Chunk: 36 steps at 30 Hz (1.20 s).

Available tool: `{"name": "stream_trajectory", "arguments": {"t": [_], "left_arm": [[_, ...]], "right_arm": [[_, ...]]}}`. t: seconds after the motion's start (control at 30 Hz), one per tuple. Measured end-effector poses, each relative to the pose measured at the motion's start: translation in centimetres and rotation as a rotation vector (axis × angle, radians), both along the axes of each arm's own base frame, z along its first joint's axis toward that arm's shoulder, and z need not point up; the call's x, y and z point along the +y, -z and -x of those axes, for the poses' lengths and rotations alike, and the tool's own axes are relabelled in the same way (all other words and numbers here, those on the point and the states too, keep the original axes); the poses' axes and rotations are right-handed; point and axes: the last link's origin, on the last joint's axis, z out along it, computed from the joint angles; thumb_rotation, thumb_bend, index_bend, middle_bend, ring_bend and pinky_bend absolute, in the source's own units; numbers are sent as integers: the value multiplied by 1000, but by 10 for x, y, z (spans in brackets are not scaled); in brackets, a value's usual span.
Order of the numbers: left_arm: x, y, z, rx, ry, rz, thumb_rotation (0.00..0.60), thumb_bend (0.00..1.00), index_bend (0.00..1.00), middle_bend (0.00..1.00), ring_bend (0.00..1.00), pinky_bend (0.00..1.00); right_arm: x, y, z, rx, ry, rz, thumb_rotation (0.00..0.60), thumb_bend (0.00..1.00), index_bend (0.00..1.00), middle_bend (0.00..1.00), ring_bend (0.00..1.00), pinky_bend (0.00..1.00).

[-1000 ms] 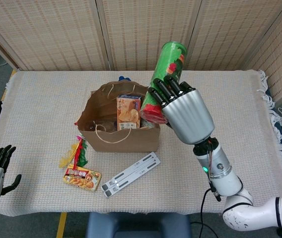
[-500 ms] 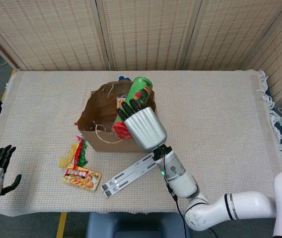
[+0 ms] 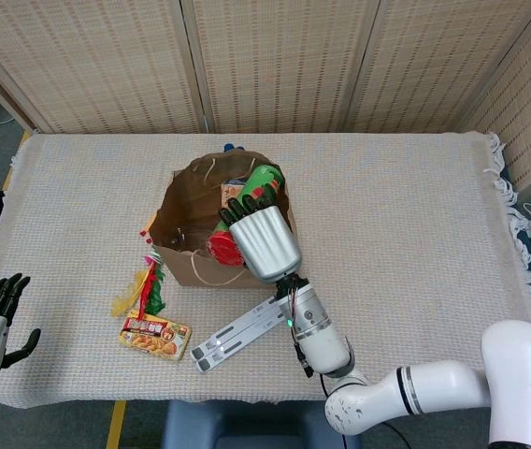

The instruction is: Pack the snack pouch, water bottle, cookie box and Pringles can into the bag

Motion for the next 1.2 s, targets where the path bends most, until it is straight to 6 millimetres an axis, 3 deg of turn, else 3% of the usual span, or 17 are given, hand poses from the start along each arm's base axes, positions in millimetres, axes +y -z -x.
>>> {"name": "stream_trajectory", "arguments": {"t": [0.37, 0.67, 0.9, 1.1, 1.2], "left_arm": [[0, 0, 0, 5, -1, -1, 600, 356, 0, 0, 0, 0], [-1, 1, 1, 9, -5, -1, 600, 357, 0, 0, 0, 0], [-1, 1, 0, 12, -6, -3, 600, 356, 0, 0, 0, 0], [-1, 1, 0, 17, -8, -5, 600, 356, 0, 0, 0, 0], [-1, 2, 0, 19, -8, -5, 600, 355, 0, 0, 0, 0]], "right_arm": [[2, -21, 3, -58, 21, 39, 600, 65, 0, 44, 30, 222], [5, -52, 24, -83, 35, 99, 600, 64, 0, 44, 30, 203], [9, -84, 66, -125, 94, 133, 600, 64, 0, 44, 28, 168], [27, -110, 128, -126, 160, 153, 600, 64, 0, 43, 7, 115], [49, -119, 172, -100, 200, 156, 600, 65, 0, 43, 4, 97]]}}
